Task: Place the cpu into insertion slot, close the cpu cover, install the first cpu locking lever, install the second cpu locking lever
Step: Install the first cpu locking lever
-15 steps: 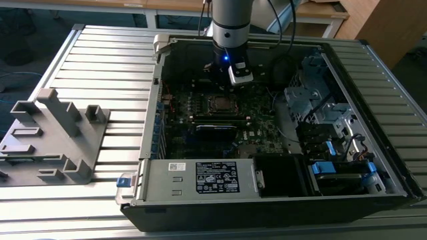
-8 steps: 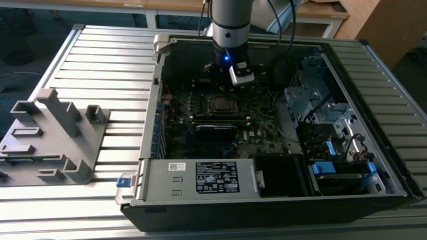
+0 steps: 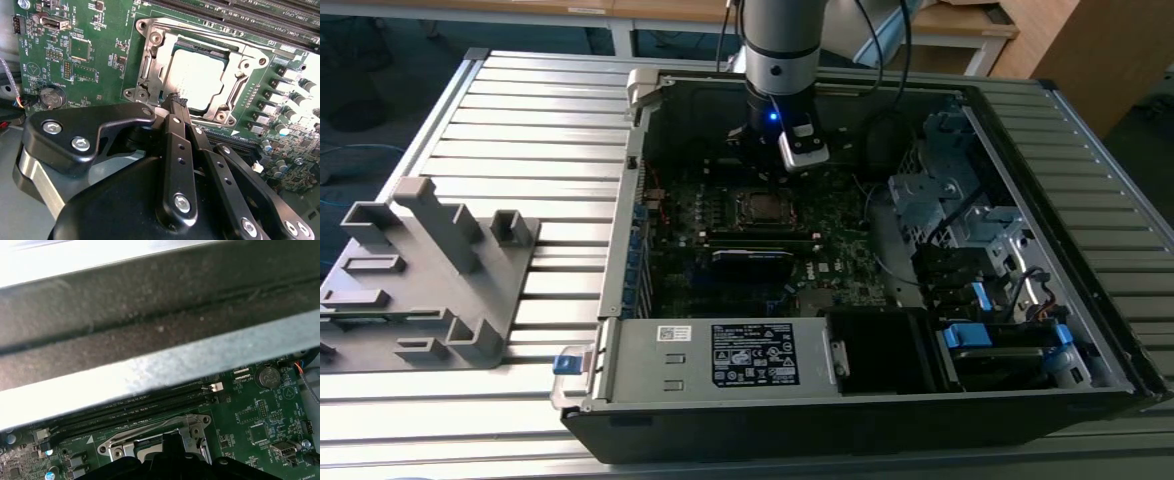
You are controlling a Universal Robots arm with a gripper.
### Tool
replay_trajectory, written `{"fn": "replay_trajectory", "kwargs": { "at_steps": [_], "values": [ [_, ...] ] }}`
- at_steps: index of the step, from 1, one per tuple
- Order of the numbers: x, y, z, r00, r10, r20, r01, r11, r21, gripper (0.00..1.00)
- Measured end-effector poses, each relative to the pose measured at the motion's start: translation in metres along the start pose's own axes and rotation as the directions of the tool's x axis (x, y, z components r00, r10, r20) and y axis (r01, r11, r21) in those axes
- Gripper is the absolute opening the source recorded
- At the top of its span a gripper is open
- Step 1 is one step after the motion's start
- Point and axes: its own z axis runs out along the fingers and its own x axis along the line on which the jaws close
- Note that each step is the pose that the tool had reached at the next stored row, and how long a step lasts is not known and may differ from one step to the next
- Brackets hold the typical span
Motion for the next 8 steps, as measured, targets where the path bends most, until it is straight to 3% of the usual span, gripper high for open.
{"fn": "replay_trajectory", "kwargs": {
  "at_steps": [8],
  "values": [
    [-0.0001,-0.0005,0.0,1.0,-0.006,-0.0003,0.006,1.0,-0.0004,0.1]
  ]
}}
